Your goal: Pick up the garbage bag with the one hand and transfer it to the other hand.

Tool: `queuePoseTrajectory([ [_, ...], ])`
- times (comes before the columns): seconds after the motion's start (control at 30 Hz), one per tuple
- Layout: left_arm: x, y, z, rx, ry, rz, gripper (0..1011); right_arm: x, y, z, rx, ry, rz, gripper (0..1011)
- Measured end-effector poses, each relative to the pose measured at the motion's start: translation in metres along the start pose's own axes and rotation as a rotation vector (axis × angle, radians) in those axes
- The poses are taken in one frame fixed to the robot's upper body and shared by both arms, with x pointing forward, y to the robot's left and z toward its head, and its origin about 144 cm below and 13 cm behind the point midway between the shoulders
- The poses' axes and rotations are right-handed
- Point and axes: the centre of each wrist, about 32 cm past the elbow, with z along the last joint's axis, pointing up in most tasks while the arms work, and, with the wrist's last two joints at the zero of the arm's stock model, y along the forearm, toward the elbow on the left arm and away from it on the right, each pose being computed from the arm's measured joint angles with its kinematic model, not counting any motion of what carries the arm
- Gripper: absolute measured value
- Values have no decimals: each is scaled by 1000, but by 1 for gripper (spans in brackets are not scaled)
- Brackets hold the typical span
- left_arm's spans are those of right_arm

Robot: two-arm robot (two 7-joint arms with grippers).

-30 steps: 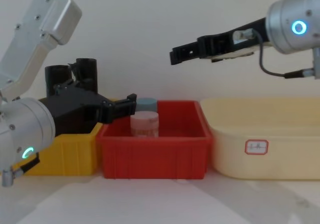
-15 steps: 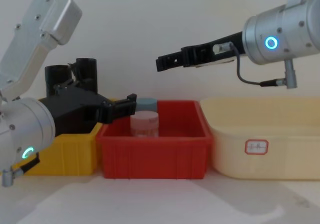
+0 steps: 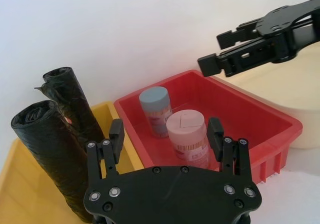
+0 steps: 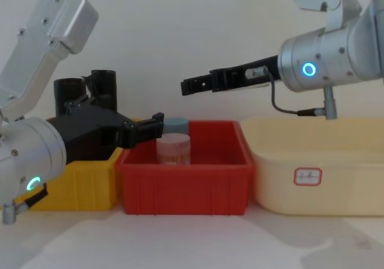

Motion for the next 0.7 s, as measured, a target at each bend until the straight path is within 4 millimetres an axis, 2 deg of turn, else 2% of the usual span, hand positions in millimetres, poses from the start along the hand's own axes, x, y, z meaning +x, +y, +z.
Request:
queuePoseTrajectory([
  [0.7, 0, 0, 0, 0, 0, 0, 1001, 18, 29, -27, 23, 107, 149, 1000],
])
